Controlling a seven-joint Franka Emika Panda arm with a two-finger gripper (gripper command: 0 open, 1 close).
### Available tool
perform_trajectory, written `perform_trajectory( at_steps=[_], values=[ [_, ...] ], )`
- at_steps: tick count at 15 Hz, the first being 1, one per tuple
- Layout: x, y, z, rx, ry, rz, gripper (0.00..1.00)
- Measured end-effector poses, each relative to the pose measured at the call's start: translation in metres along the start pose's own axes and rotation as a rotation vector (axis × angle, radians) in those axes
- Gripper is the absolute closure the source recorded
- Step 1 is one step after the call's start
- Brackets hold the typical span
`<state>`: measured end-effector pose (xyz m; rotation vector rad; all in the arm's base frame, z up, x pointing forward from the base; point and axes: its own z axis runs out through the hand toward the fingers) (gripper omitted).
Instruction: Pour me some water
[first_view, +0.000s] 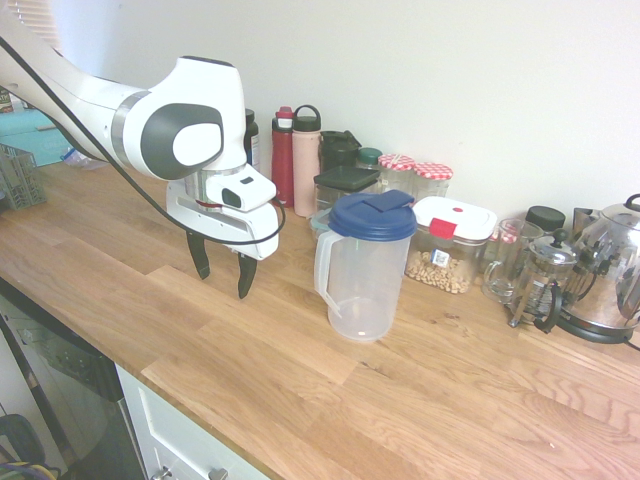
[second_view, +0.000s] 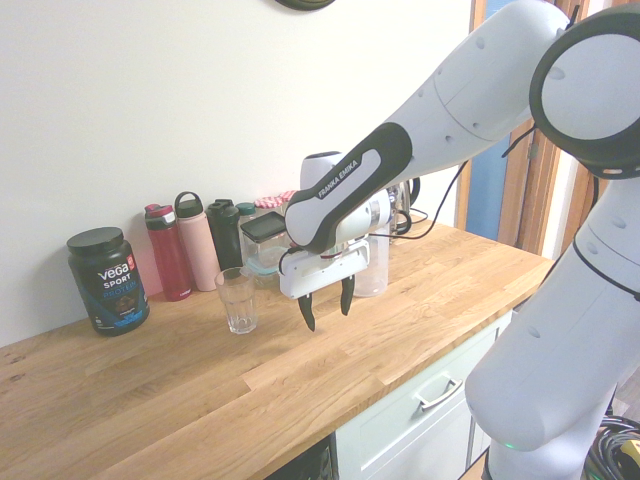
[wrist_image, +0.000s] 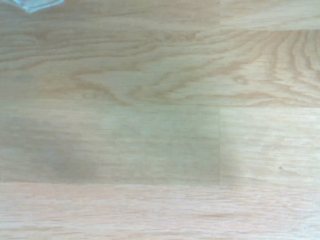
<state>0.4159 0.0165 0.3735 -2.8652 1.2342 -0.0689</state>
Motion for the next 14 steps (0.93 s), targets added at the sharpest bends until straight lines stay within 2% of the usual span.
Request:
perform_trajectory(
  at_steps=[2, 4, 6, 10, 14],
  values=[
    [0.002, 0.001, 0.000, 0.002, 0.002, 0.019, 0.00],
    [0.009, 0.000, -0.019, 0.025, 0.040, 0.057, 0.00],
    [0.014, 0.006, -0.060, 0.063, 0.111, 0.093, 0.00],
    [0.012, 0.051, -0.145, 0.135, 0.277, 0.229, 0.00],
    [0.007, 0.102, -0.148, 0.143, 0.364, 0.330, 0.00]
  ],
)
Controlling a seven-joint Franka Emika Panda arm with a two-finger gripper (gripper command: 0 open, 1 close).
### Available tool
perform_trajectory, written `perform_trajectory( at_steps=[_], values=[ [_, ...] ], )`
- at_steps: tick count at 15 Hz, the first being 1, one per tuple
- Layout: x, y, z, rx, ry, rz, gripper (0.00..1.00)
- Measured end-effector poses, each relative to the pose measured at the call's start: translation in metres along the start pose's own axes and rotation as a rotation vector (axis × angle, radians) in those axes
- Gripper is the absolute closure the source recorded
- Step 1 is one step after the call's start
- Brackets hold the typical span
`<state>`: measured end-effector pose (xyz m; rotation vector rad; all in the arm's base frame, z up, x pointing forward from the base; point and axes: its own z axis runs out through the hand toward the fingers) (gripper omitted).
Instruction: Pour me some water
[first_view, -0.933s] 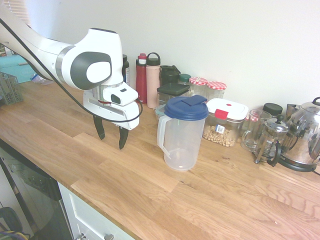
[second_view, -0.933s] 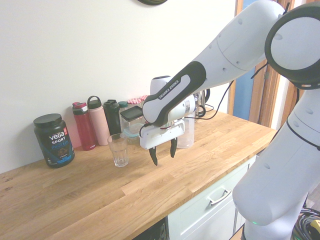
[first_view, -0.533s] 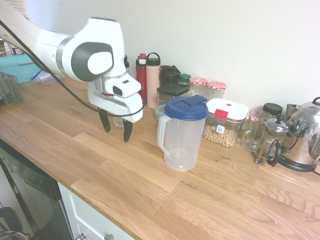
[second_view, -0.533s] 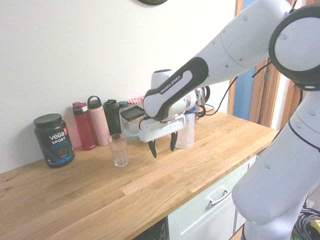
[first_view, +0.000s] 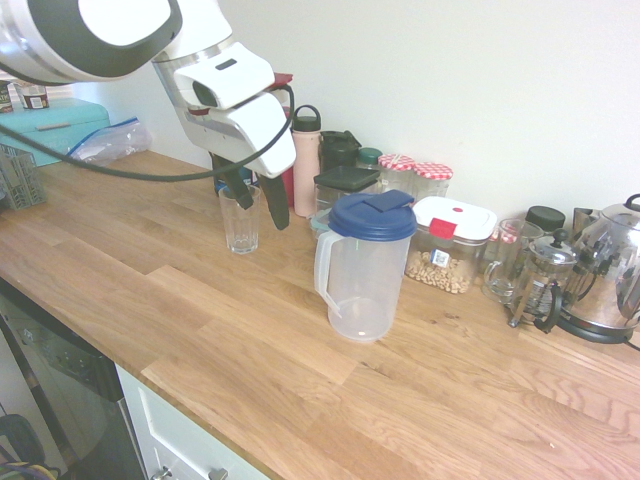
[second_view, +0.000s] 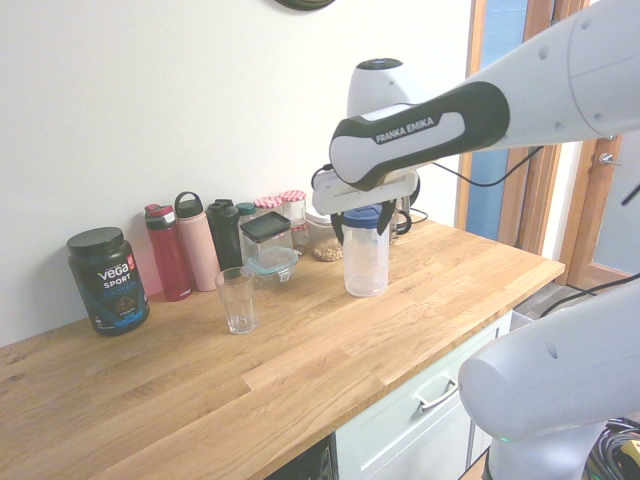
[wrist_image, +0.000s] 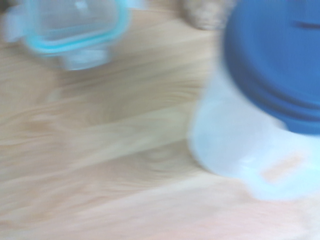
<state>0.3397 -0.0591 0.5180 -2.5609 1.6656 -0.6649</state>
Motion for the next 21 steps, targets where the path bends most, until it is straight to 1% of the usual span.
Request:
perform_trajectory(
  at_steps=[2, 3, 5, 6, 8, 9, 11, 14, 21],
  values=[
    [0.005, 0.019, 0.014, 0.016, 0.033, 0.036, 0.00],
    [0.007, 0.024, 0.023, 0.038, 0.056, 0.042, 0.00],
    [0.017, 0.021, 0.040, 0.088, 0.114, 0.032, 0.00],
    [0.022, 0.018, 0.053, 0.093, 0.127, 0.021, 0.00],
    [0.026, 0.014, 0.081, 0.074, 0.126, -0.008, 0.00],
    [0.026, 0.010, 0.089, 0.063, 0.121, -0.021, 1.00],
    [0.026, -0.002, 0.096, 0.056, 0.110, -0.041, 1.00],
    [0.030, -0.010, 0.099, 0.058, 0.106, -0.044, 1.00],
    [0.042, -0.003, 0.098, 0.077, 0.104, 0.007, 1.00]
  ],
)
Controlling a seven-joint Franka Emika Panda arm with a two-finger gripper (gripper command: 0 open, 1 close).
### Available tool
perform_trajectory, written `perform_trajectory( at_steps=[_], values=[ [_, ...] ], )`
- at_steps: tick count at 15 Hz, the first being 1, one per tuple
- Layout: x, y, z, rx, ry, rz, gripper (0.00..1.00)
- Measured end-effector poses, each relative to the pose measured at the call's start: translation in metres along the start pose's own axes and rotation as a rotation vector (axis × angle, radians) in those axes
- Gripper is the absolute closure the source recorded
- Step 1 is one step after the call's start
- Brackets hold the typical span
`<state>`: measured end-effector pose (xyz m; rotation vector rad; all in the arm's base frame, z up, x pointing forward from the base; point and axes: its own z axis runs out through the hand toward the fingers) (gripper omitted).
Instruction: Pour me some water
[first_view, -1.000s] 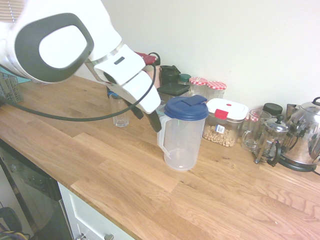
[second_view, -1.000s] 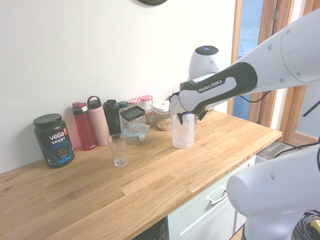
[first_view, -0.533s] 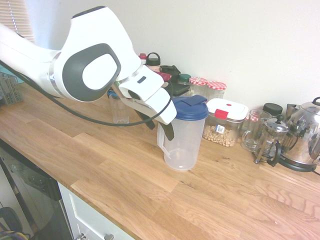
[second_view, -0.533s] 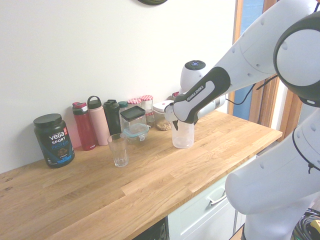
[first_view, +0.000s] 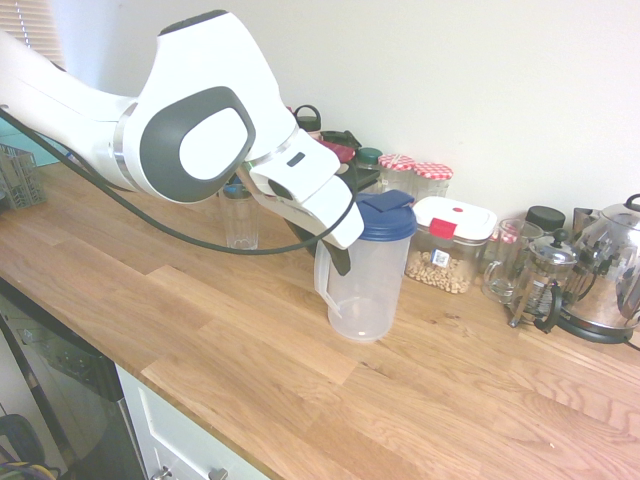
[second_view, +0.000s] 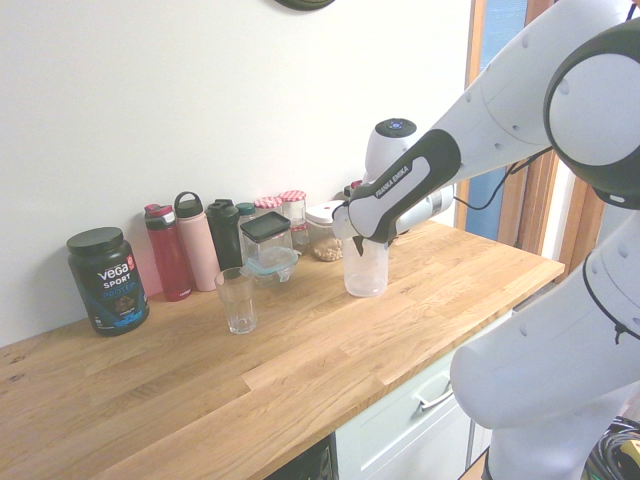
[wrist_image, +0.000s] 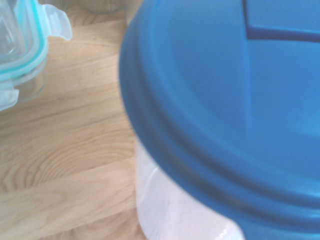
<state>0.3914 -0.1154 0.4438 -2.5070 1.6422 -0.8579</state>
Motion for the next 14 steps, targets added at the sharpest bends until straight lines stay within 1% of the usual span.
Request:
perform_trajectory(
  at_steps=[3, 11, 14],
  values=[
    [0.005, 0.003, -0.001, 0.012, 0.003, 0.024, 1.00],
    [0.005, 0.003, 0.002, 0.020, -0.013, 0.038, 1.00],
    [0.012, 0.001, -0.010, 0.030, -0.025, 0.028, 1.00]
  ],
)
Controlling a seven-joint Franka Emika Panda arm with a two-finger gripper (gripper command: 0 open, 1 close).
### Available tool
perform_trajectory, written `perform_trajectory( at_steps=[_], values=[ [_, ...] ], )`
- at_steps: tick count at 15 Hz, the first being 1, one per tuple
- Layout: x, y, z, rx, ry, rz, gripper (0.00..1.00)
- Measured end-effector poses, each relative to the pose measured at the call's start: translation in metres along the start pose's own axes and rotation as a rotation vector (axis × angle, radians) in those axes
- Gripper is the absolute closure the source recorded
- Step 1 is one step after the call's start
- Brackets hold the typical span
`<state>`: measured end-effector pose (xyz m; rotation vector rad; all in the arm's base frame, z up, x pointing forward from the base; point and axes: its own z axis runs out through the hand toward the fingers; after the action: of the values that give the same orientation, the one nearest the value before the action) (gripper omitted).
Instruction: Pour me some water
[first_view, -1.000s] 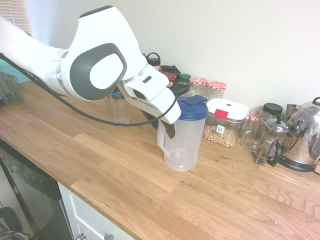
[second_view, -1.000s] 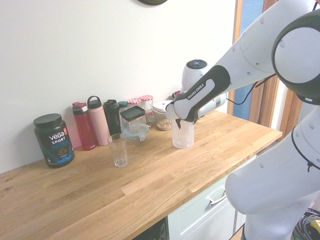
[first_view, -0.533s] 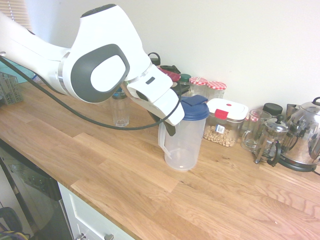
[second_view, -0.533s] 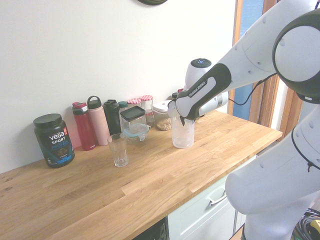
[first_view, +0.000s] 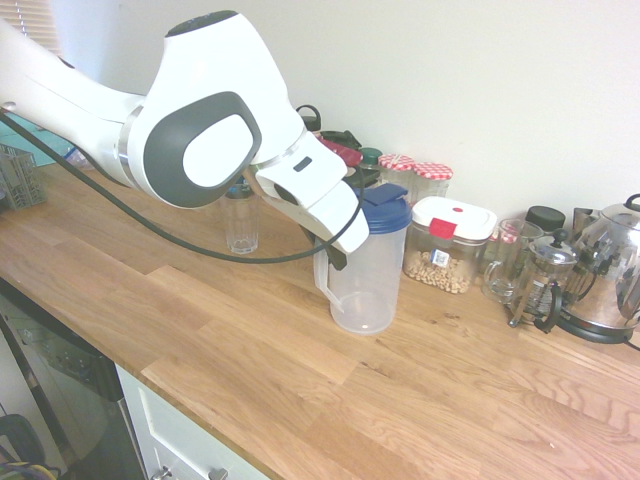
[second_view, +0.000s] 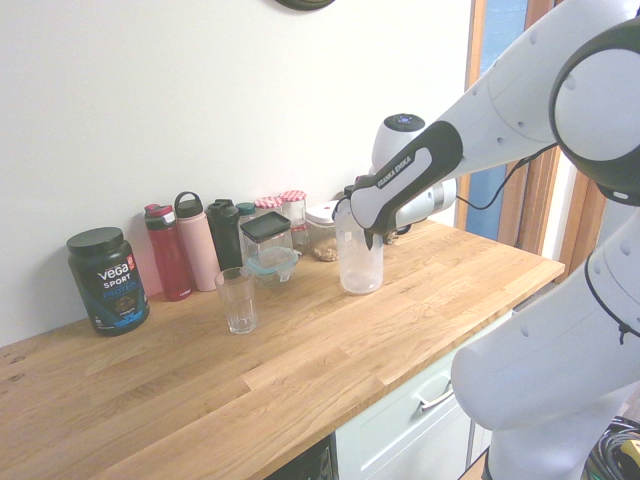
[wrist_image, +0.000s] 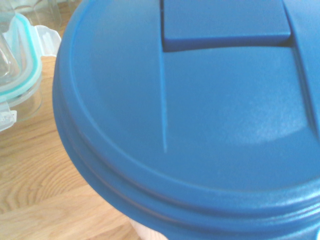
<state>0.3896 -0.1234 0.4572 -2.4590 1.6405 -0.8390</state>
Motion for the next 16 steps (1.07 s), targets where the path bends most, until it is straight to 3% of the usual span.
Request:
perform_trajectory(
  at_steps=[3, 7, 16],
  values=[
    [0.004, -0.009, -0.048, 0.029, -0.058, -0.078, 1.00],
    [-0.026, -0.039, -0.103, 0.024, -0.155, -0.327, 1.00],
    [-0.085, -0.160, -0.089, -0.152, -0.308, -0.833, 1.00]
  ],
)
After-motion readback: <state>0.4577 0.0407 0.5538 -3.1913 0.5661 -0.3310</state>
